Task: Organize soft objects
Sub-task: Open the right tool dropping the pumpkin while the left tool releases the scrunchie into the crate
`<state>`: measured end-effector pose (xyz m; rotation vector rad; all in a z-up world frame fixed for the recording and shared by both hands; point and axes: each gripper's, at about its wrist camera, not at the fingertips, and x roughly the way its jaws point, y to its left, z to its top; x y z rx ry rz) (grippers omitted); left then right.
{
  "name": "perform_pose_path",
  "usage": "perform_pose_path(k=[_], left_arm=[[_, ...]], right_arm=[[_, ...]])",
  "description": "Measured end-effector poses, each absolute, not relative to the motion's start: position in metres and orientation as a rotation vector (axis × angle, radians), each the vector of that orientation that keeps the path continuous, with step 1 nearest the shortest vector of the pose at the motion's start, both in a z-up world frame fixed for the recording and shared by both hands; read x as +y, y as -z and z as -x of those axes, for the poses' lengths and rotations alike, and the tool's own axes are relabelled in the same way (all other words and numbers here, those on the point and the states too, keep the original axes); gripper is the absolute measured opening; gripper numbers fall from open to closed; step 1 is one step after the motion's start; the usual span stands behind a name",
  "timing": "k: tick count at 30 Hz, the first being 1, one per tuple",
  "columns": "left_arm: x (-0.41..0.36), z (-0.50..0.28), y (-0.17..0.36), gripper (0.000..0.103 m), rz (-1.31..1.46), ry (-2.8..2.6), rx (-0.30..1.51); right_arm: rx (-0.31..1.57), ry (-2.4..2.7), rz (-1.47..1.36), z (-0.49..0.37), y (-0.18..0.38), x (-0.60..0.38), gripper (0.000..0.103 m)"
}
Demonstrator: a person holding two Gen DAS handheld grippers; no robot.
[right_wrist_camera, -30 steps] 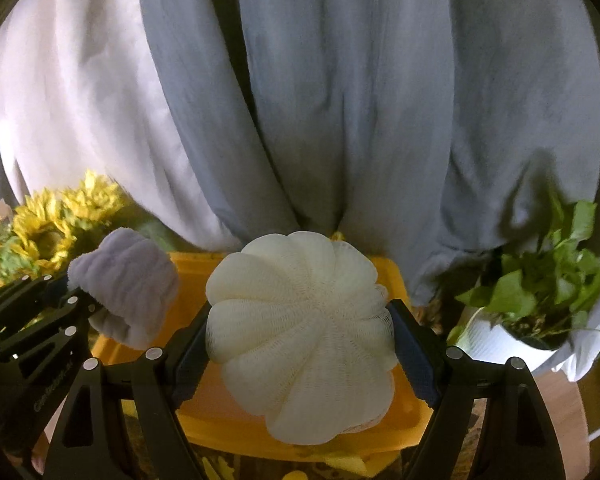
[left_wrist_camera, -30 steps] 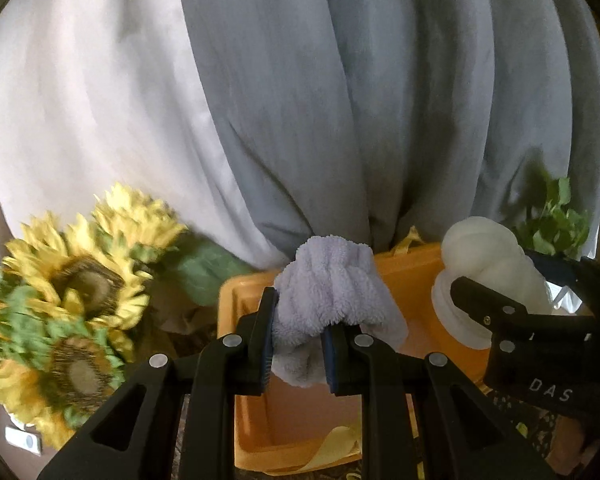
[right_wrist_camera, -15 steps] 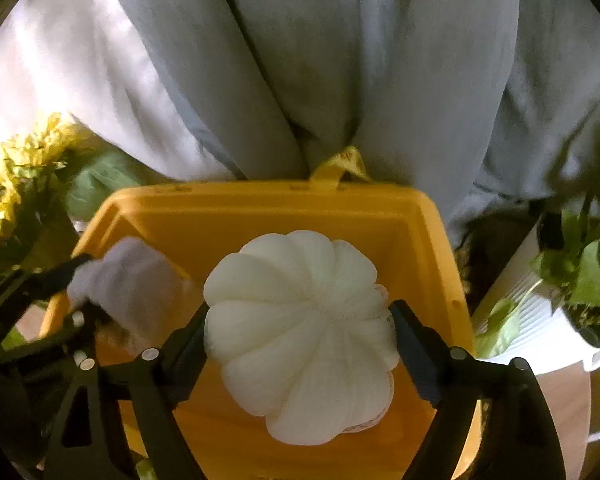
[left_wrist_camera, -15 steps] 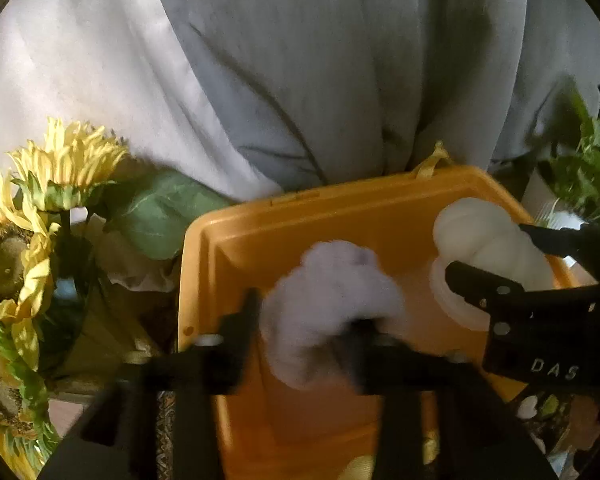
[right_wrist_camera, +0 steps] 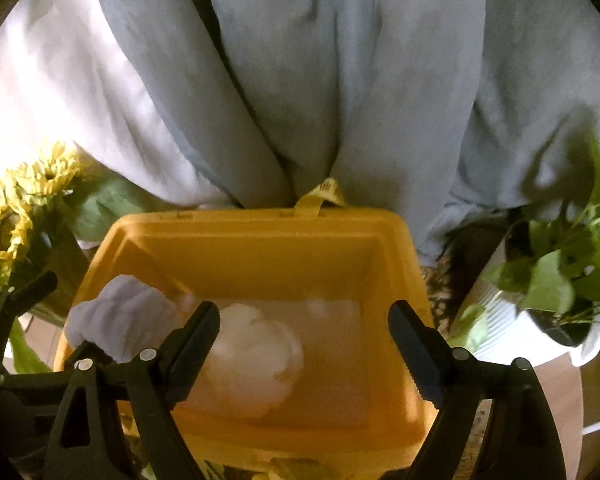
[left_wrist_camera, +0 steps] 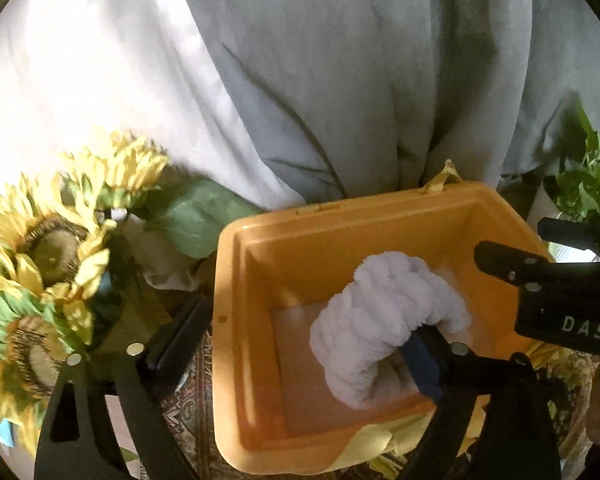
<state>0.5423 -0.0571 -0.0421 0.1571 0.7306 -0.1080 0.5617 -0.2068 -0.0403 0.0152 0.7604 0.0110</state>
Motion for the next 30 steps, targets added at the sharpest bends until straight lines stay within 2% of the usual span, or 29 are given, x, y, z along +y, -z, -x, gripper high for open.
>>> perform_pose_path(k=[7, 19, 27, 30], left_arm=[[-0.063, -0.546, 0.036, 0.097, -0.196, 0.097, 0.752], [-0.089, -0.584, 0.053, 0.098, -0.403, 0.100, 1.048], [-0.089, -0.616, 0.049, 0.097, -0.302, 0.181, 1.262], [-0.093, -0.620, 0.044, 0.098, -0.335, 0.155, 1.262]], right_arm=[[0.731, 0.036, 0.009, -0.550, 0.029, -0.208, 0.087], [0.845, 0.117, 0.008, -0.563, 0.034, -0.218, 0.087], [0.901, 0.151, -0.042, -0.577, 0.026, -0.226, 0.087], [0.900, 0.170, -0.032, -0.581, 0.020, -0.224, 0.087]])
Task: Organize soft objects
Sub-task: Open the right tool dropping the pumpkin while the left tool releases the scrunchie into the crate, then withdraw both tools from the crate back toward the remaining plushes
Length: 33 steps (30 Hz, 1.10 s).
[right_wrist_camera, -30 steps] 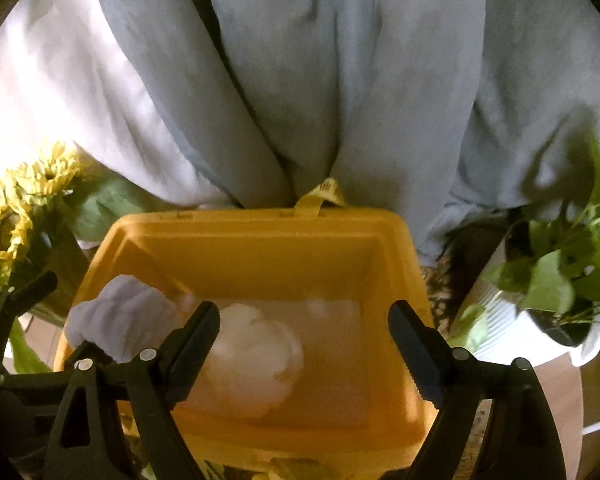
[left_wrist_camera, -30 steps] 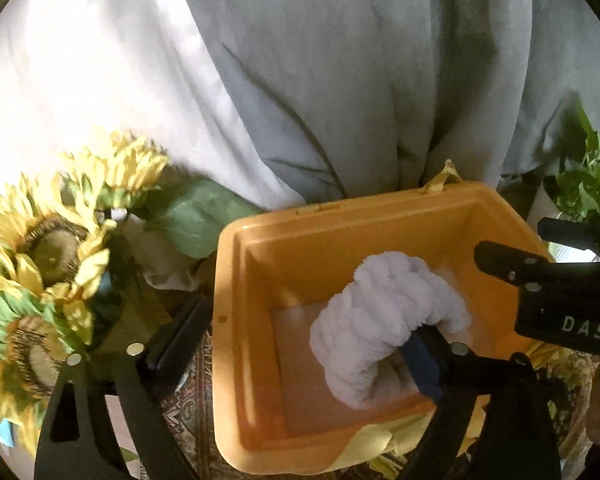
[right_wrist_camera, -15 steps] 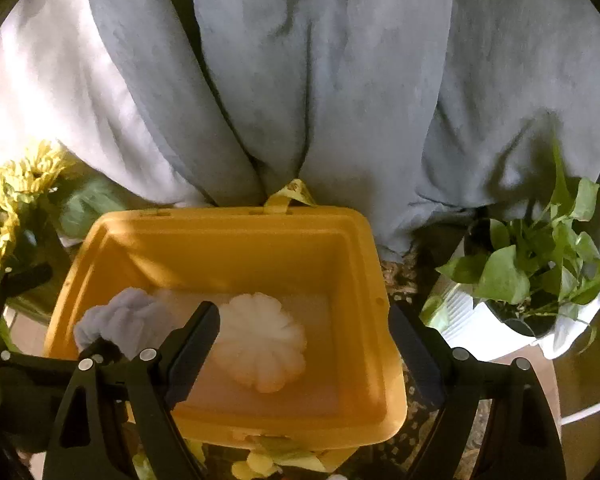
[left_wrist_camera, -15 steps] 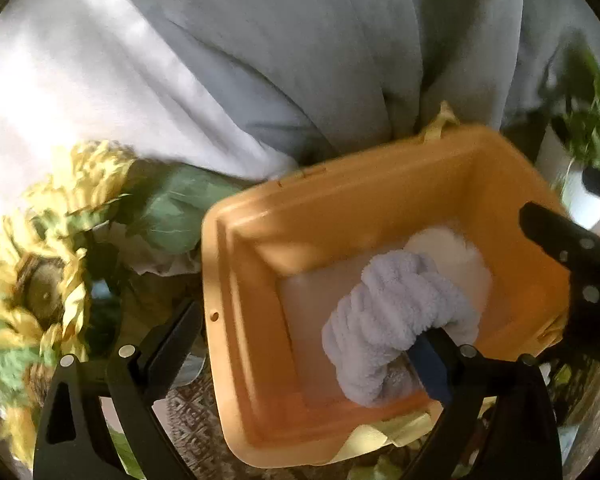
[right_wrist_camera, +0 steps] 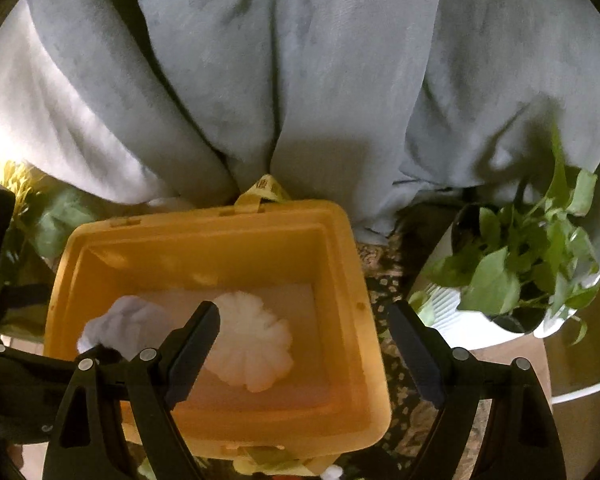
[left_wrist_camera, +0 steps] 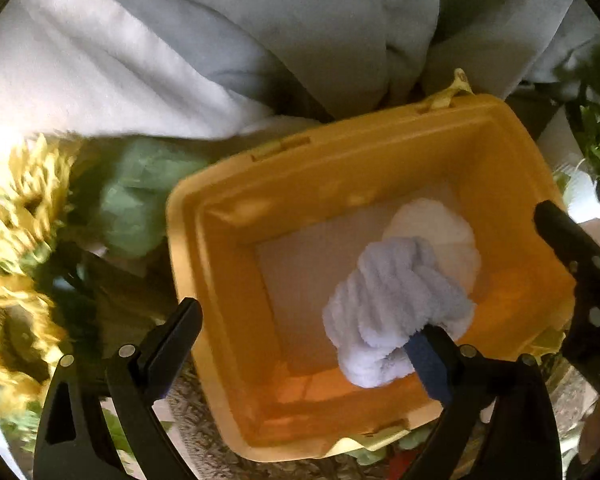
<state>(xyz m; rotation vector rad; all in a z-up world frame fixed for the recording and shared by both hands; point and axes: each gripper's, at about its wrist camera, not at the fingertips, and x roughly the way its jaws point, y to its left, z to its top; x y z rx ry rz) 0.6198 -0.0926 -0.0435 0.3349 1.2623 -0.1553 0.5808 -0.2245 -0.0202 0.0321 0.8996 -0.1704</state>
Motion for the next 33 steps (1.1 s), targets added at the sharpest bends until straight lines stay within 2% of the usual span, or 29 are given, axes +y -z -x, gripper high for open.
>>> perform_pose_path(k=[9, 19, 33], left_arm=[[-0.093, -0.628, 0.028, 0.097, -0.246, 0.229, 1.363], [-0.090, -0.598, -0.008, 0.097, -0.271, 0.169, 1.159], [-0.058, -0.520, -0.043, 0.097, -0.136, 0.132, 0.903]], right_arm=[[0.876, 0.186, 0.006, -0.583, -0.001, -0.220, 0.087], [0.814, 0.191, -0.014, -0.557, -0.014, -0.220, 0.087], [0.690, 0.209, -0.029, -0.479, -0.030, -0.208, 0.087]])
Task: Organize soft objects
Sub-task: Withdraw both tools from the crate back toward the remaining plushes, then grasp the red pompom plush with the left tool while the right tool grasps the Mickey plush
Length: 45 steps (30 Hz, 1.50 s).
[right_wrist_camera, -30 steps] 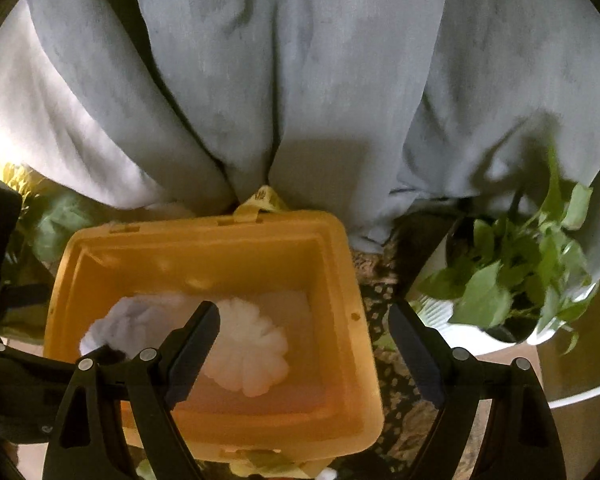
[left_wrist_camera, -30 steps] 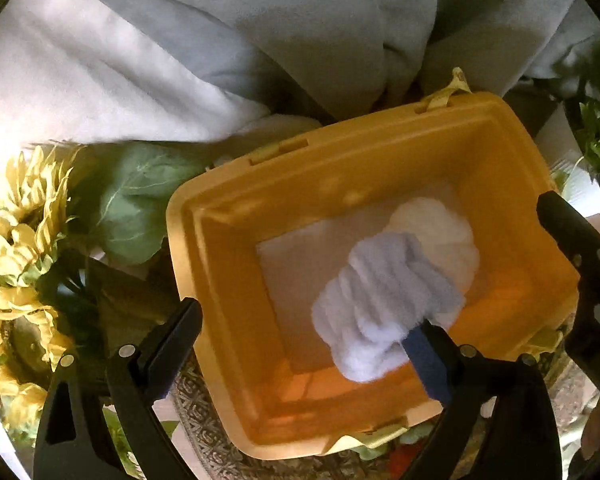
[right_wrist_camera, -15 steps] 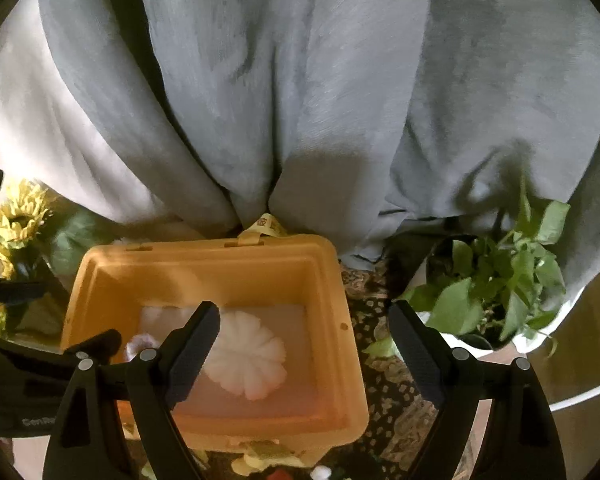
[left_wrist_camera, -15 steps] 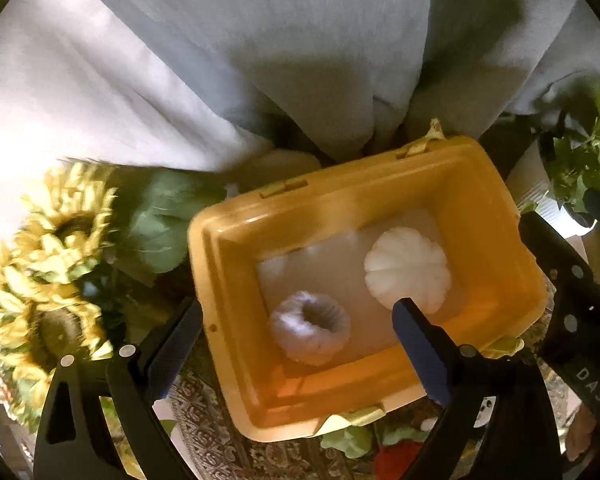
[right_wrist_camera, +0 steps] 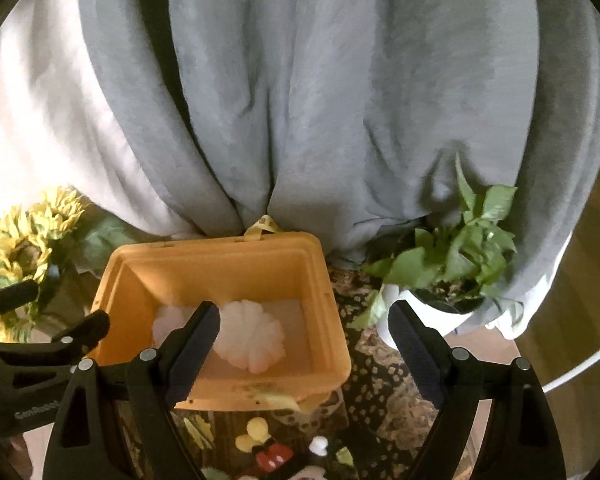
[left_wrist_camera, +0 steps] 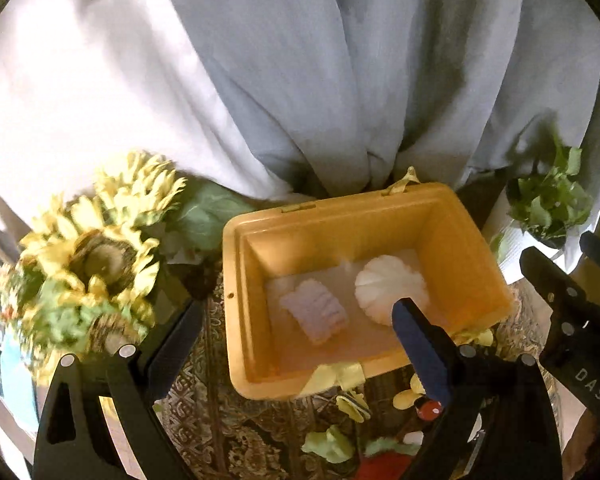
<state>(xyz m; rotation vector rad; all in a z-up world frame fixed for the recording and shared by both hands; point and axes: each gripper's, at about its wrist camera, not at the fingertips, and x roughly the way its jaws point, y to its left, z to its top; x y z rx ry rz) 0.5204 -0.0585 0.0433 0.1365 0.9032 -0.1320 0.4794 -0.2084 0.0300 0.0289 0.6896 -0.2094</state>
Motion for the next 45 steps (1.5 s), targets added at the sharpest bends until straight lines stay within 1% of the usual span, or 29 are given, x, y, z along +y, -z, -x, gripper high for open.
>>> perform_pose_path(k=[7, 16, 27, 34, 45], left_arm=[[-0.051, -0.477, -0.045, 0.097, -0.105, 0.115, 0.799], [-0.037, -0.432, -0.025, 0.097, -0.033, 0.095, 0.765], [-0.049, -0.389, 0.000, 0.097, -0.070, 0.135, 0.744], [-0.060, -0.369, 0.024, 0.097, -0.105, 0.183, 0.785], [-0.084, -0.361, 0.066, 0.095, -0.172, 0.270, 0.916]], right_arm=[[0.665, 0.223, -0.034, -0.444, -0.019, -0.205, 0.087], [0.670, 0.208, -0.066, -0.414, 0.001, -0.202, 0.087], [0.714, 0.170, -0.019, -0.379, 0.030, -0.201, 0.087], [0.756, 0.158, -0.008, -0.365, 0.051, -0.209, 0.087], [0.909, 0.111, 0.006, -0.362, 0.102, -0.219, 0.086]])
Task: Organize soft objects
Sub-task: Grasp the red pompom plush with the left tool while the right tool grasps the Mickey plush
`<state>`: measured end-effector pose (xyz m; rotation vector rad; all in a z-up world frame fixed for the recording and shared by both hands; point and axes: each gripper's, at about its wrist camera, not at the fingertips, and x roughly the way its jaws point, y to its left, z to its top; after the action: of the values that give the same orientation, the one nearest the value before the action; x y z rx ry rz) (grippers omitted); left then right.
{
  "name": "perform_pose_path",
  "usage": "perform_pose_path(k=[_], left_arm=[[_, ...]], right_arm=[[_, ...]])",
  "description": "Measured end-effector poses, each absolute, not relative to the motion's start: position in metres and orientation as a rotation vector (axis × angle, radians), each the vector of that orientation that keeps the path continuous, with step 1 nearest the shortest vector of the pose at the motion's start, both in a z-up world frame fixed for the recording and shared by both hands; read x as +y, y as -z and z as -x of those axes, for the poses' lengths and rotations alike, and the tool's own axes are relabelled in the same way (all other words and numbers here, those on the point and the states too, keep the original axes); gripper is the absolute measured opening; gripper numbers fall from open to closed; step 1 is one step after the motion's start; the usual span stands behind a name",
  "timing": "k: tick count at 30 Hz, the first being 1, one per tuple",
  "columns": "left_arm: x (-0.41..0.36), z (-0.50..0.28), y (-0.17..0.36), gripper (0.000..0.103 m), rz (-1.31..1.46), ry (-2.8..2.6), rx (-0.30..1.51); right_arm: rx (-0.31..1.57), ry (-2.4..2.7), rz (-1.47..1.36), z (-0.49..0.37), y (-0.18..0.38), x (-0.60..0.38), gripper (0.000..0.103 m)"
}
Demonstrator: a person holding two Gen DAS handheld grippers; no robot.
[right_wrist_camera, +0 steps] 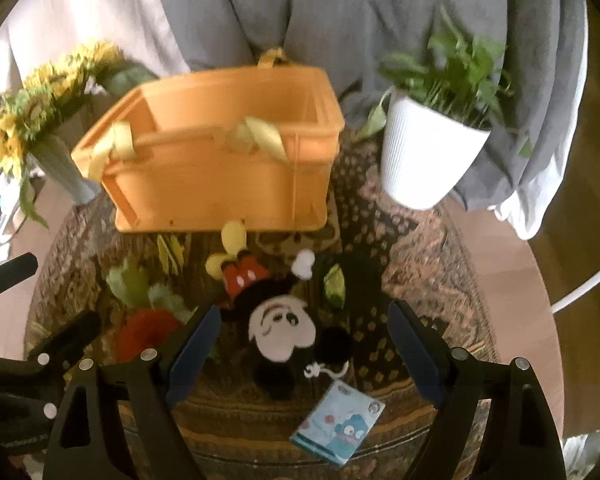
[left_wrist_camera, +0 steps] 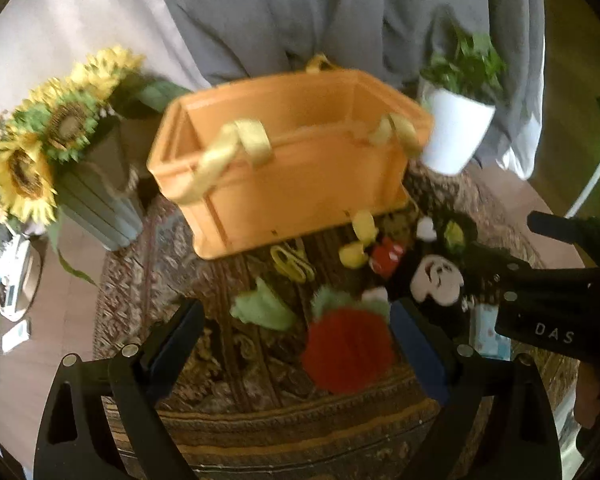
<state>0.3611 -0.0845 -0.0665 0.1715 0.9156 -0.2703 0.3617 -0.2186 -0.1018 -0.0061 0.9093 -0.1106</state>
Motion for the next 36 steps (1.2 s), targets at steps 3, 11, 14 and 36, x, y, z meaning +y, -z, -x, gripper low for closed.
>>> perform_pose_path(k=[3, 11, 14, 36], left_arm=[[-0.089, -0.363, 0.080, 0.094, -0.171, 0.296, 0.973], [-0.096, -0.369, 0.114, 0.091, -0.151, 0.344, 1.115], [-0.100, -0.372, 0.126, 0.090, -0.151, 0.357, 1.152], [-0.115, -0.397, 0.183, 0.047, -0.077, 0.425, 1.281]], right_arm=[[0.955, 0.089, -0.005, -0.366, 0.116, -0.221, 0.086], [1.048, 0.052, 0.000, -0.381, 0.147, -0.227, 0.086], [1.077, 0.038, -0.001, -0.386, 0.156, -0.230, 0.086], [1.162, -0.047, 0.055, -0.412, 0.191, -0.221, 0.083]])
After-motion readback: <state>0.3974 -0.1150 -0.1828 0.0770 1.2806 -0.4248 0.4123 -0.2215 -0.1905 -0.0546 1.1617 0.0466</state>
